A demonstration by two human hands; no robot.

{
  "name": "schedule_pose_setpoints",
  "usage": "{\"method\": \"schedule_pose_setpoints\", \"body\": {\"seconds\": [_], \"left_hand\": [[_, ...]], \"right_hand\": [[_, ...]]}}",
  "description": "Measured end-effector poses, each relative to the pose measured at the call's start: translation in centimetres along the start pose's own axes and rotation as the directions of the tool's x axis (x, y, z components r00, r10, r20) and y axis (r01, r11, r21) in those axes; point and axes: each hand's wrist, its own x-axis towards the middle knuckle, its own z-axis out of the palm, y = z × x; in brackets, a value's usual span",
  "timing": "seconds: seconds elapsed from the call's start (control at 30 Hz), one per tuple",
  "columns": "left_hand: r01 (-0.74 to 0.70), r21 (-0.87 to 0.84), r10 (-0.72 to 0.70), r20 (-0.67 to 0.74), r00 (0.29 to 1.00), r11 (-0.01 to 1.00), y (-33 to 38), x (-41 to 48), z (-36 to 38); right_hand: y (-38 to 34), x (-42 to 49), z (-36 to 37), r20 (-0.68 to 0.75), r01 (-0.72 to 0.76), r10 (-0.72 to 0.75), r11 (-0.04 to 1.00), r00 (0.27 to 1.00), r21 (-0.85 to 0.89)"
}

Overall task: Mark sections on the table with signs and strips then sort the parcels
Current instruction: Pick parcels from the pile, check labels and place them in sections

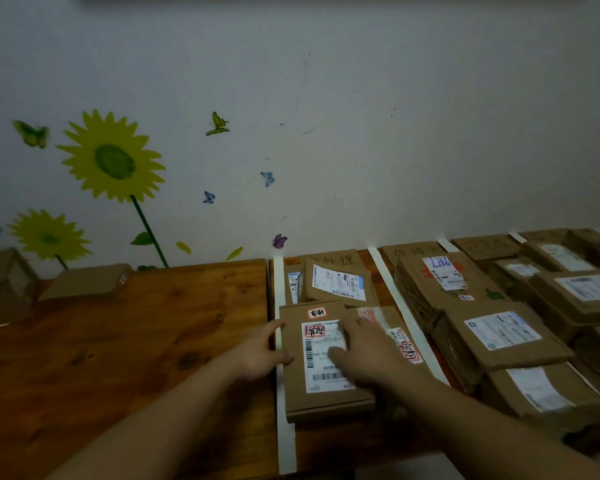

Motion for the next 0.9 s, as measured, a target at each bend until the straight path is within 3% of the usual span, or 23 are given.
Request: {"method": "schedule_pose_setpoints", "body": {"seconds": [0.27,0.4,0.67,0.9], "left_hand": [[0.053,0.179,-0.032,-0.12,0.992,0.982,-5.9,-1.5,-11.7],[0.101,0.17,-0.062,-0.219,0.974,0.98,-11.8,-3.8,-19.4],[0.204,0.158,-0.147,-0.311,0.939,0.966,-25.0,-8.2,-33.5],[0.265,0.073,-0.228,-0.324,0.918,0.962,-32.4,-7.7,-40.1]], "right_hand": [[-10.3,2.7,-0.8,0.027,0.197,-0.196,0.98,0.98,-0.044],[-18.3,4.2,1.6,0.095,0.259,-0.253,0.964,0.963,-0.065],[-34.7,7.2,7.0,0.109,0.273,-0.276,0.961,0.955,0.037],[-42.7,11.1,11.2,0.19,0.255,-0.265,0.964,0.945,0.073]]}}
